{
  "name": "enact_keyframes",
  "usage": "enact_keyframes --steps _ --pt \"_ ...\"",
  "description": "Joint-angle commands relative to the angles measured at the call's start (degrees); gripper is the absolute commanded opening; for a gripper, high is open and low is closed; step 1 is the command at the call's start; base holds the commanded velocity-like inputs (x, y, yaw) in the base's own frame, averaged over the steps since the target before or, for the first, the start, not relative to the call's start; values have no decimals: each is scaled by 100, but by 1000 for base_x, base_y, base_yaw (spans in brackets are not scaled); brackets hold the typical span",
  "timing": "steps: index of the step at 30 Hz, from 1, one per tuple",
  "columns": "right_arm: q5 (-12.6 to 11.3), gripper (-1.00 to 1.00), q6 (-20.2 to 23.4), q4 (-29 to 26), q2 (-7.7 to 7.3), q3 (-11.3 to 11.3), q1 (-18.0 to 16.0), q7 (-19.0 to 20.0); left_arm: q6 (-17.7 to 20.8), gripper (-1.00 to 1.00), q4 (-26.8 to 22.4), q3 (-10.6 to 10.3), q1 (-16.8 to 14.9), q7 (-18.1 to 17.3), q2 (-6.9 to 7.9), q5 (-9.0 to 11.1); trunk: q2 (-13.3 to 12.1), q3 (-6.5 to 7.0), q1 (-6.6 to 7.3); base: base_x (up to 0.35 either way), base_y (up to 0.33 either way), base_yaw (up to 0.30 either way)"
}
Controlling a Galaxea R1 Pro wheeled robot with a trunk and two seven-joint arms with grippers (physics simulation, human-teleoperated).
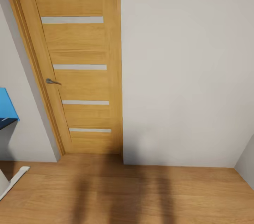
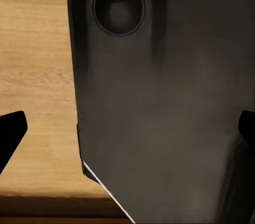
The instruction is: In the bedroom, organize the workspace by keeping the computer under the desk, ensuring the monitor is on the desk, placing the keyboard on the desk next to the monitor, placing the mouse on the desk next to the keyboard, moving the folder from the swivel chair onto the desk next to the mouse, stacking the notebook on top of the folder with the pen on top of the notebook, and positioning the swivel chair next to the desk.
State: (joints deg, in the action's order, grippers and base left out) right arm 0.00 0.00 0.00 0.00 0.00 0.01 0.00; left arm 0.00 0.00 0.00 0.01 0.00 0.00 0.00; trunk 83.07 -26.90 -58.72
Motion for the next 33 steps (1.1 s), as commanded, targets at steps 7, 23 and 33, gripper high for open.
enact_keyframes --steps 7,23,33 --pt "-11 100 -12 -48 107 -6 -120 -8 -35 100 -105 -1 -5 17 -194 -14 -239 105 131 0 0 0" --pt "-46 100 -526 -241 -39 -37 -329 -6 -35 100 -131 42 -10 47 -135 9 -881 375 483 0 0 59" --pt "-36 100 -2742 -313 -37 -10 -334 -10 -39 100 -184 25 -8 44 -30 18 -1282 516 702 0 0 237"
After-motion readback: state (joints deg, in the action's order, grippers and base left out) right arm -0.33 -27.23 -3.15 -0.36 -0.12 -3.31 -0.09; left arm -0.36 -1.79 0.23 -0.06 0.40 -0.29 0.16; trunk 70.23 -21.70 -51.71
